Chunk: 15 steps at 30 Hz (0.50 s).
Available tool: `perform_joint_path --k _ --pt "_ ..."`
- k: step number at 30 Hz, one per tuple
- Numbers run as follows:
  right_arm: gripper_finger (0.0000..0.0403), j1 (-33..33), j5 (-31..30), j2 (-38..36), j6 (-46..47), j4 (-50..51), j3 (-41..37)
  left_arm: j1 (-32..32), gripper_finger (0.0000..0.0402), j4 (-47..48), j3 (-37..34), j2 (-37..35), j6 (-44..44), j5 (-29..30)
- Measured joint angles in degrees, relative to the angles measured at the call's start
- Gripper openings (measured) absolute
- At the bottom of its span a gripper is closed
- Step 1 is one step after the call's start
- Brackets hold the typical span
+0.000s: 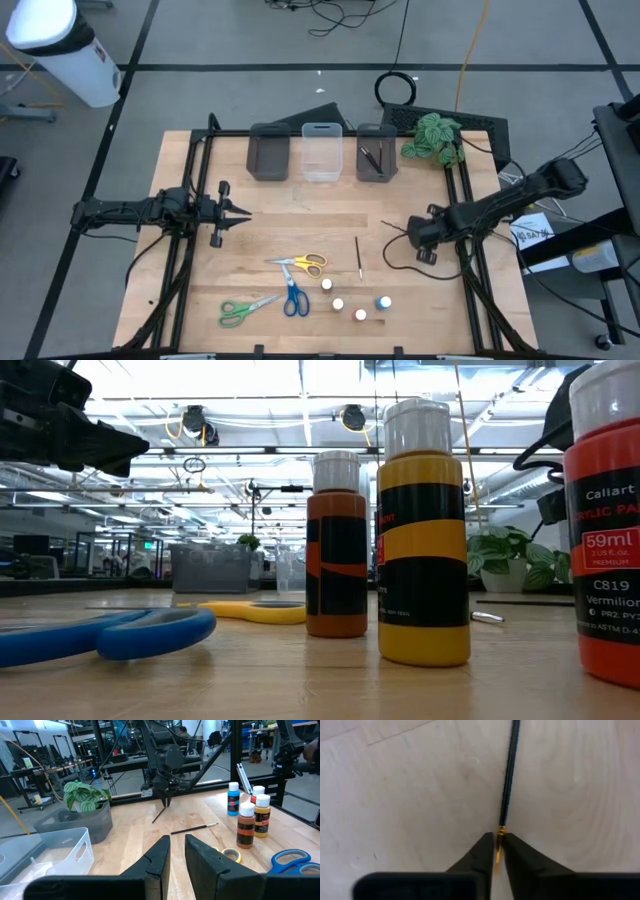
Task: Pick & Place Paint Supplies
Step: Put the black paintbrush into the right black bin
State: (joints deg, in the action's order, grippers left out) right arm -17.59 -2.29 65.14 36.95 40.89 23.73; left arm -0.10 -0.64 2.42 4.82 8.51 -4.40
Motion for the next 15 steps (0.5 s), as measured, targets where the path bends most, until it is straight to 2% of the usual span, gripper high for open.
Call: perform_joint_path --k 3,9,12,15 --pt "0.0007 -0.53 0.46 1.66 -0.09 -1.51 -0.04 0.00 0.0072 0.02 0.00 0.01 0.02 0.00" --pt "0.0004 -0.92 3.45 5.40 -0.22 -9.46 -1.89 0.01 0.0072 0.02 0.00 0.00 0.01 0.00" --pt "0.0003 -0.96 1.34 6.17 -0.03 -14.56 -2.92 0.00 0.0072 0.02 0.00 0.00 0.00 0.00" --pt "0.0001 -1.13 -3.46 4.98 -0.81 -19.17 -3.66 0.00 0.0072 0.02 0.00 0.00 0.02 0.00"
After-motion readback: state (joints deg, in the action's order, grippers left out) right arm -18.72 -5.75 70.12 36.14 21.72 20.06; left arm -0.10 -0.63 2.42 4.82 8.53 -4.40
